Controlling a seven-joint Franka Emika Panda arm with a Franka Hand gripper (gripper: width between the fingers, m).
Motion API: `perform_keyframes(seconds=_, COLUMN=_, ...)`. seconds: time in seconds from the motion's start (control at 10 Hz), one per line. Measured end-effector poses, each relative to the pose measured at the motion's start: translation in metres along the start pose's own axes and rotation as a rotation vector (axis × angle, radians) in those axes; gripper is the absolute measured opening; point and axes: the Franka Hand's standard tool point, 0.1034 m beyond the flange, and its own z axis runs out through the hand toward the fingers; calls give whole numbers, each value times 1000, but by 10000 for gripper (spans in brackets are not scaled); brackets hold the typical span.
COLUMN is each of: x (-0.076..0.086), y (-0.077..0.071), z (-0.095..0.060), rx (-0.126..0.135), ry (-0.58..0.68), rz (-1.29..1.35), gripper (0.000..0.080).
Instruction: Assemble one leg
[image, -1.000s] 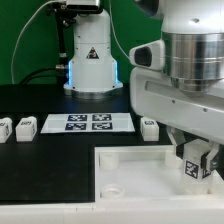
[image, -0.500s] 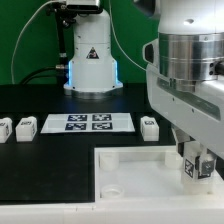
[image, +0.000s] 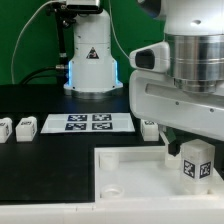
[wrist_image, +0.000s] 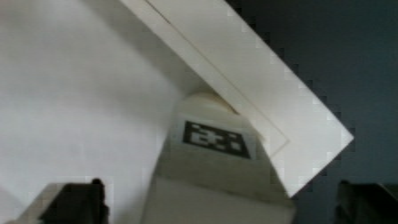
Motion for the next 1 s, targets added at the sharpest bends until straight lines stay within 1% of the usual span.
perform_keyframes(seconds=0.2, x=-1, y=-2, z=0, rx=-1, ry=0, rz=-315, gripper=649)
perform_keyframes(seconds=0.4, x=-2, y=-3, z=-1, rx=-2, ry=-2, rz=-565, gripper=649)
perform_keyframes(seconds=0.6, x=1, y=1, z=-1, rx=-5, ry=-12, rz=-873, gripper=649)
perform_keyframes(seconds=0.8, x=1, y=4, z=0, rx=-6, ry=-13, rz=-961, gripper=649)
perform_keyframes(seconds=1.0, x=1, y=4, z=1, rx=-7, ry=-15, rz=-968, gripper=649)
